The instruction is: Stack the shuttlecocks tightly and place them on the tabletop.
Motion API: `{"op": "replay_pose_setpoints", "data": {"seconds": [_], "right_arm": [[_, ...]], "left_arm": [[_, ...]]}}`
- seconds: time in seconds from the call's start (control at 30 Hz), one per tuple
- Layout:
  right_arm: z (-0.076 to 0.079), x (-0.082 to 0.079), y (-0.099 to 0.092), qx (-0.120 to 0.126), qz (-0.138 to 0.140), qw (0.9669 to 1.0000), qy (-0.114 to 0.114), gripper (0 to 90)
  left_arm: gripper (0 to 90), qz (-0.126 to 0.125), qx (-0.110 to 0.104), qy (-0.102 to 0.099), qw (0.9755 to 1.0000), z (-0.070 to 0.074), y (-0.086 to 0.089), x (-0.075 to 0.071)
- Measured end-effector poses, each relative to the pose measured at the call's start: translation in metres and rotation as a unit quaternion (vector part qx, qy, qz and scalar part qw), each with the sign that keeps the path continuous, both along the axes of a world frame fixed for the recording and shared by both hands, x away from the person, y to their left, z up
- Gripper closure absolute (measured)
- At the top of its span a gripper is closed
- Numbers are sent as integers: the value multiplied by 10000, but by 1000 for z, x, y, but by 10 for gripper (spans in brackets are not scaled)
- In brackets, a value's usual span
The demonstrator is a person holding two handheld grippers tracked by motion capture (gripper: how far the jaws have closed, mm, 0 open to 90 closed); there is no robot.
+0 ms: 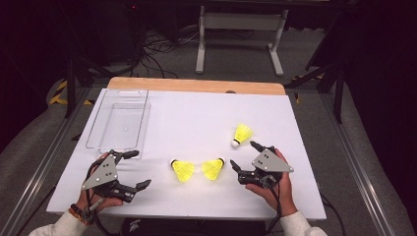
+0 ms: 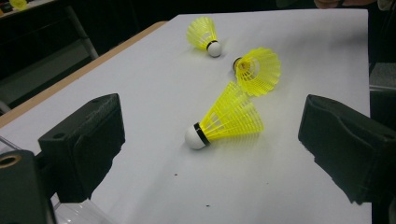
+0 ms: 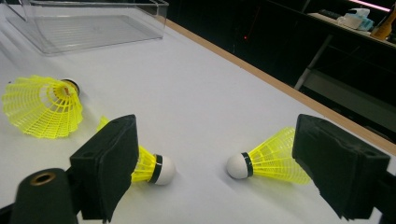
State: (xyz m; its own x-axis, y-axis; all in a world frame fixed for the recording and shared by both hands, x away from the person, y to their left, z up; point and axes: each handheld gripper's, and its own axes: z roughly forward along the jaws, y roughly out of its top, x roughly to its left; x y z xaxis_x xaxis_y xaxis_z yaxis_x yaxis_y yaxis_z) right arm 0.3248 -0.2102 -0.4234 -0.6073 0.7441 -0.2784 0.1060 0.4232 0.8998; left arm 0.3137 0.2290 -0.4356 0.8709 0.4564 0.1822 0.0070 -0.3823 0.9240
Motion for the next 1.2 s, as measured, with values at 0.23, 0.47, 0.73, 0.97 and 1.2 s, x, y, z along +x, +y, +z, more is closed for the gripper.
{"op": "replay_pose_setpoints", "data": {"seconds": [0.23,0.47,0.73,0.97,1.2], "right_arm": [[-1,0,1,40,50,9999,150,157],[-3,3,9,-56,88,9996,255,167],[-4,5,17,-148,270,9991,283,169],[-6,9,14,-104,336,9983,460,169],[-7,10,14,-97,495,9965,671,177]], "left_arm": [[93,-36,97,110,9999,-3,2,3],[101,-26,226,168,9996,-7,7,3],[151,-68,593,239,9979,-10,1,9],[172,-688,1266,613,9877,-5,-28,34],[190,-966,1886,614,9754,-5,-55,48]]}}
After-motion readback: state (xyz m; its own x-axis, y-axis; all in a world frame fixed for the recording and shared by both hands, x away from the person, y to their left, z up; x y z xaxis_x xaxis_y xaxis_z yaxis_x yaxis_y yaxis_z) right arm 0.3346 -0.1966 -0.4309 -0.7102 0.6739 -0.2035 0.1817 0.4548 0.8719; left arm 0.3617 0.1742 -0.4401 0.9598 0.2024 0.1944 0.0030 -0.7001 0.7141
